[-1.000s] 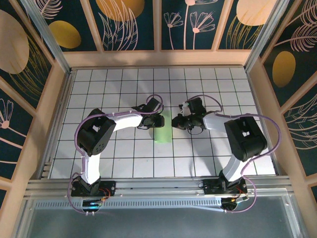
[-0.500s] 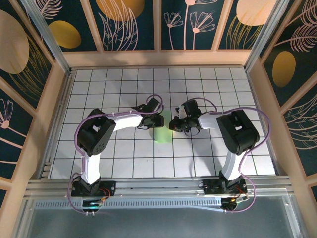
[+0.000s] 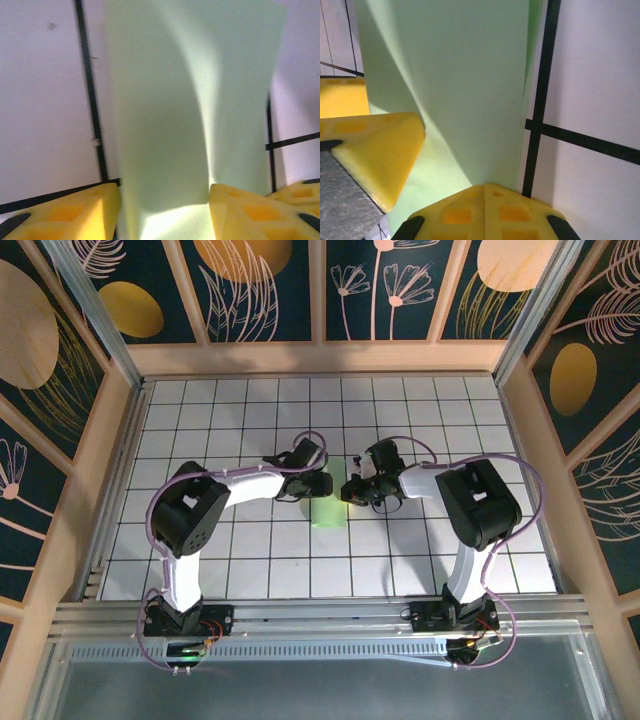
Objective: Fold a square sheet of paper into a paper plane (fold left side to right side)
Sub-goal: First fold the square sheet of paper in half at the center of the table, then hold the square sheet of paper at the center of the table.
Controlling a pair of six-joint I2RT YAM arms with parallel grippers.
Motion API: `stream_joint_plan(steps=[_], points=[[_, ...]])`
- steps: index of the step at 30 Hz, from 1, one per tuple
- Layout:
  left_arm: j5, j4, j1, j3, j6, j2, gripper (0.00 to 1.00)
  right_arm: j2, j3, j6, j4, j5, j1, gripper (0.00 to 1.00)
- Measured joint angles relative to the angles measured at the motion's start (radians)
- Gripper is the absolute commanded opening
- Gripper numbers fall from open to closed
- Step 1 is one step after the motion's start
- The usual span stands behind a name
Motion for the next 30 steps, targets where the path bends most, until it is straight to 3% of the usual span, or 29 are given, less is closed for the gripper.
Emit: stream_joint_plan(steps=[5, 9, 13, 20, 30], points=[[-0.035, -0.036, 0.07, -0.05, 0.0, -0.08, 0.56, 0.002, 0.005, 0.0, -0.007, 0.0, 0.0, 0.0], [-0.018, -0.017, 0.088, -0.09, 0.01, -0.192, 0.47, 0.002, 0.006, -0.007, -0.008, 0.0, 0.0, 0.0], [0.08, 0.075, 0.084, -0.119, 0.028, -0.257, 0.37, 0.002, 0.007, -0.015, -0.011, 0.0, 0.0, 0.0], [0.262, 0.208, 0.083, -0.163, 0.026, -0.194, 0.26, 0.002, 0.009, -0.018, -0.015, 0.001, 0.0, 0.0], [0.315, 0.285, 0.083, -0.215, 0.021, -0.113, 0.22, 0.002, 0.009, -0.019, -0.016, 0.002, 0.0, 0.0]])
